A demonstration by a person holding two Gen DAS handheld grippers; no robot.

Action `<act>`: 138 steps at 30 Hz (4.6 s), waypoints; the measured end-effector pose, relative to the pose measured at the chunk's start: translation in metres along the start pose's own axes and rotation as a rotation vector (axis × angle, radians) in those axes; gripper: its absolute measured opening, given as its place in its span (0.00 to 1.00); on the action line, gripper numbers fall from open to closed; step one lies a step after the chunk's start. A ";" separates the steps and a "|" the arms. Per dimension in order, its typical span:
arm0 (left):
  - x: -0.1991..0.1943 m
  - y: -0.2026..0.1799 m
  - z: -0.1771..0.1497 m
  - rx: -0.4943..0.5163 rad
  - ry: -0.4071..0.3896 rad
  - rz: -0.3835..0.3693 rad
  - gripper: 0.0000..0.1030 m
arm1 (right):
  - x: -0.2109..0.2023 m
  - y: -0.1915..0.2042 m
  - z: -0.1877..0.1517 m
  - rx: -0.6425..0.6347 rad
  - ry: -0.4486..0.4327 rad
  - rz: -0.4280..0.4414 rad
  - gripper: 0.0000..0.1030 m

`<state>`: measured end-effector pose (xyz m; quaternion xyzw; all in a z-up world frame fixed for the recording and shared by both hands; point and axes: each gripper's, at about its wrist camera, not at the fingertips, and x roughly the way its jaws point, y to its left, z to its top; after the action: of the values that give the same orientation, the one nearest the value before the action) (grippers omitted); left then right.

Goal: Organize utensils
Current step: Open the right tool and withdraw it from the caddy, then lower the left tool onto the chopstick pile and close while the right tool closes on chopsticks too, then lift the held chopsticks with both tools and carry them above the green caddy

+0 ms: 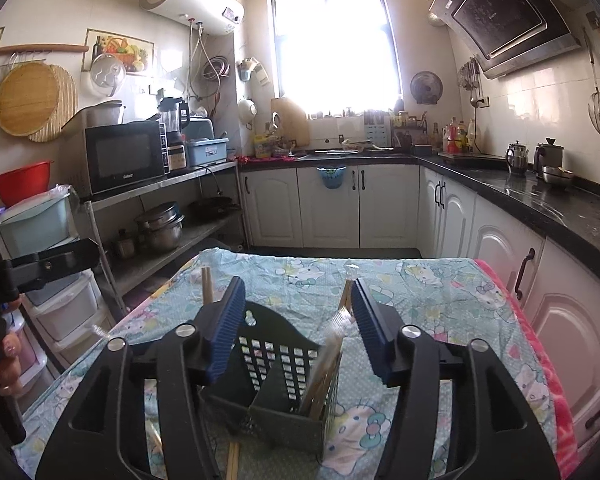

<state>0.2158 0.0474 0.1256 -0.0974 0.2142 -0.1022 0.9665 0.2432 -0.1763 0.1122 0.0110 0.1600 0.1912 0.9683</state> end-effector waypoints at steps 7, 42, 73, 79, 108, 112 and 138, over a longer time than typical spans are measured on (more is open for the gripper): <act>-0.020 0.005 -0.011 -0.023 -0.003 -0.002 0.90 | -0.021 0.005 -0.003 -0.006 0.017 0.016 0.60; -0.041 0.035 -0.093 -0.119 0.146 0.062 0.90 | -0.057 0.056 -0.063 -0.145 0.187 0.131 0.63; 0.027 0.083 -0.170 -0.376 0.432 -0.019 0.49 | 0.033 0.089 -0.128 -0.190 0.502 0.224 0.29; 0.040 0.084 -0.172 -0.400 0.455 -0.036 0.44 | 0.043 0.092 -0.134 -0.188 0.529 0.225 0.29; 0.074 0.101 -0.176 -0.467 0.479 -0.059 0.16 | 0.109 0.107 -0.141 -0.101 0.687 0.246 0.23; 0.069 0.099 -0.177 -0.451 0.471 -0.057 0.14 | 0.109 0.098 -0.140 -0.067 0.697 0.256 0.21; 0.000 0.055 -0.117 -0.295 0.251 -0.102 0.05 | 0.031 0.084 -0.084 -0.053 0.510 0.326 0.10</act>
<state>0.1734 0.0837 0.0089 -0.2351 0.3405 -0.1300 0.9011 0.2131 -0.0908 0.0303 -0.0373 0.3889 0.3447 0.8535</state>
